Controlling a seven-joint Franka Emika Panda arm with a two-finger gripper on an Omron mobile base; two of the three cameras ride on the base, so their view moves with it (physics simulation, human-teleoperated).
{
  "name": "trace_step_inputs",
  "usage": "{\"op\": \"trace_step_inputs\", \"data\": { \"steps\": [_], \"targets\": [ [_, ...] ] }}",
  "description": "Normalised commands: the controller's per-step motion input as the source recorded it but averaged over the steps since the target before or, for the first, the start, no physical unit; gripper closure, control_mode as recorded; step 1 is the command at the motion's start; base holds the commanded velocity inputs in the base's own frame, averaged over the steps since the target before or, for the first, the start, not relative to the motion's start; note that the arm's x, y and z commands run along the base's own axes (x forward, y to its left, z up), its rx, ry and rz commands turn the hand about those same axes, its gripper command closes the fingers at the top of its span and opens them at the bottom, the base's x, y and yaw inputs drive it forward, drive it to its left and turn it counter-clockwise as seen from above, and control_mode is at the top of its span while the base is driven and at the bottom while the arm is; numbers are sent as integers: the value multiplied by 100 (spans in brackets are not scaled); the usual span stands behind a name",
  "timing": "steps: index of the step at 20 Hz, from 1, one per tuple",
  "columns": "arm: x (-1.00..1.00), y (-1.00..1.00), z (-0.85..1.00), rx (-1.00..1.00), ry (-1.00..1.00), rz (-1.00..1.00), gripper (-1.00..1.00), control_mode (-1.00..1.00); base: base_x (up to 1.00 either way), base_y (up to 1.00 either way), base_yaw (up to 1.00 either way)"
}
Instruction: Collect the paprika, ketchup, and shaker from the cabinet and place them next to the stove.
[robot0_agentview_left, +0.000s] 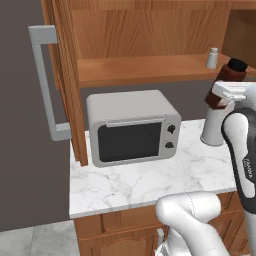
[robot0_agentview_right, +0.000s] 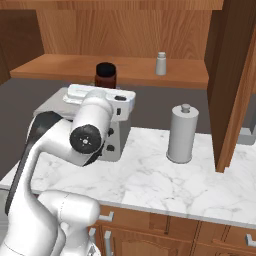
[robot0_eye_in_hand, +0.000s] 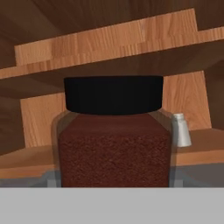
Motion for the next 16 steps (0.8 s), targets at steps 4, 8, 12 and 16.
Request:
{"op": "trace_step_inputs", "data": {
  "steps": [4,8,12,16],
  "targets": [
    [-82,16,-29,-4,0,7,100,-100,0,0,0],
    [-67,24,-32,-9,0,9,100,-100,0,0,0],
    [-31,14,-21,-4,0,4,100,100,-35,10,4],
    [0,0,0,0,0,0,100,100,-95,0,2]
  ]
}}
